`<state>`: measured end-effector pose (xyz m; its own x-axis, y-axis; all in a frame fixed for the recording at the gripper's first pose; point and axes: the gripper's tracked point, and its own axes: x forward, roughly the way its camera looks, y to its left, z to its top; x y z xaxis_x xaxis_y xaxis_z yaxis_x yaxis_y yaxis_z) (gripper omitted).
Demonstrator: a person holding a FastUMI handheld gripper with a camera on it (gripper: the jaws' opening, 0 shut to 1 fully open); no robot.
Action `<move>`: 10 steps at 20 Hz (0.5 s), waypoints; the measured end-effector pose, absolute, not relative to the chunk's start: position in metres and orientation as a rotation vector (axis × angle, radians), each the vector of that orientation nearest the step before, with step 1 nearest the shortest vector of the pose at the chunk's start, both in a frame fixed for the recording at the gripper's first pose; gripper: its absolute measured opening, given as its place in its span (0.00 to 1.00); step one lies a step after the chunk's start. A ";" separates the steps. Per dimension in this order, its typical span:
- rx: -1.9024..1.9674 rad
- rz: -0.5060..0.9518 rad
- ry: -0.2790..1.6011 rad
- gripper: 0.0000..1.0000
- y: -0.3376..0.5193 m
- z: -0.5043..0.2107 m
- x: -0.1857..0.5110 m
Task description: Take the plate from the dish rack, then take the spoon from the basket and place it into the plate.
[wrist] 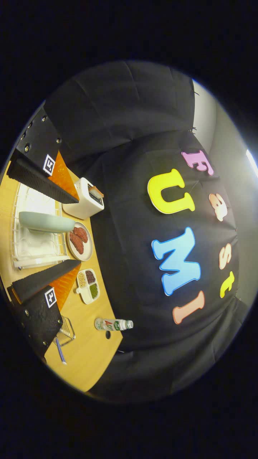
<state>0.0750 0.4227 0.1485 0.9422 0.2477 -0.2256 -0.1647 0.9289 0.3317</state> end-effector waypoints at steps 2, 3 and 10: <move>0.322 0.222 0.357 0.98 0.441 0.127 0.090; 0.319 0.227 0.395 0.98 0.450 0.116 0.096; 0.285 0.186 0.679 0.91 0.465 0.048 0.112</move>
<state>0.1121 0.4646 0.0482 0.7638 0.2604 -0.5906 -0.0760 0.9450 0.3183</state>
